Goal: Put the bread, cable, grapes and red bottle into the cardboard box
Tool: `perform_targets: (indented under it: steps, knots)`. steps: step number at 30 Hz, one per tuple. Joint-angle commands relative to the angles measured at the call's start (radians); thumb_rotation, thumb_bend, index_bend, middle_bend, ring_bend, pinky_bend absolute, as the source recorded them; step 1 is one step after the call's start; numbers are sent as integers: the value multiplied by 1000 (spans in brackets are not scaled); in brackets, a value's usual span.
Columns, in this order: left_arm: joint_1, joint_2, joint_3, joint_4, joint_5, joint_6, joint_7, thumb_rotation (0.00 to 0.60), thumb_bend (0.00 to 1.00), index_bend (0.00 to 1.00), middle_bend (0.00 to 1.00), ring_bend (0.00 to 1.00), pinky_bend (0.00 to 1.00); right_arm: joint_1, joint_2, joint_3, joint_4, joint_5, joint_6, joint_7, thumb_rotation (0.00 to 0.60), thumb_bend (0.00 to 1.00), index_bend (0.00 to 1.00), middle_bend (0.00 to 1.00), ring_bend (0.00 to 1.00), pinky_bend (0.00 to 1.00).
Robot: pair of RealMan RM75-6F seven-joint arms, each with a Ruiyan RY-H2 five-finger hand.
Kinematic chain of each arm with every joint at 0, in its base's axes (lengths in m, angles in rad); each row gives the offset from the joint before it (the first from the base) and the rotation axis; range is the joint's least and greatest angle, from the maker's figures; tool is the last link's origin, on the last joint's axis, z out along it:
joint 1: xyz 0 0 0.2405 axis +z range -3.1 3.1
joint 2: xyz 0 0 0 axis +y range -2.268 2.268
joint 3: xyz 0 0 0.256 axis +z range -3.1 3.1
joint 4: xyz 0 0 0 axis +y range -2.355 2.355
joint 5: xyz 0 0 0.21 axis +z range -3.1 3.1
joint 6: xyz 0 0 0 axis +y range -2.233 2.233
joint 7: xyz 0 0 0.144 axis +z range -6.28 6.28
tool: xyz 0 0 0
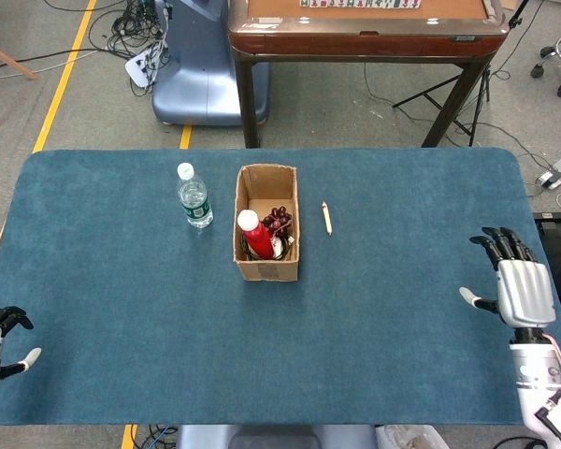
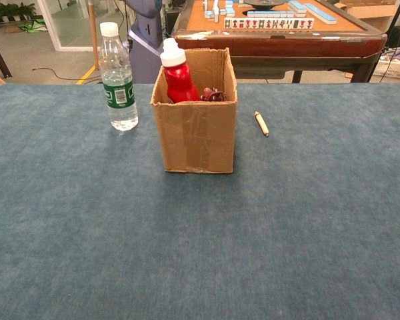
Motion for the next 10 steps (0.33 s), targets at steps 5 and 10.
perform_targets:
  steps: [5,10]
  knots:
    - [4,3,3,-6,12,8,-3,600,151,472,339,276,540,-139,-69,-65,86,-113,172,32,600,49,277,174,90,256]
    - [-4,4,2,-8,24,6,0,600,151,472,339,276,540,-184,-62,-73,110,-158,214,83,600,49,277,174,90,256]
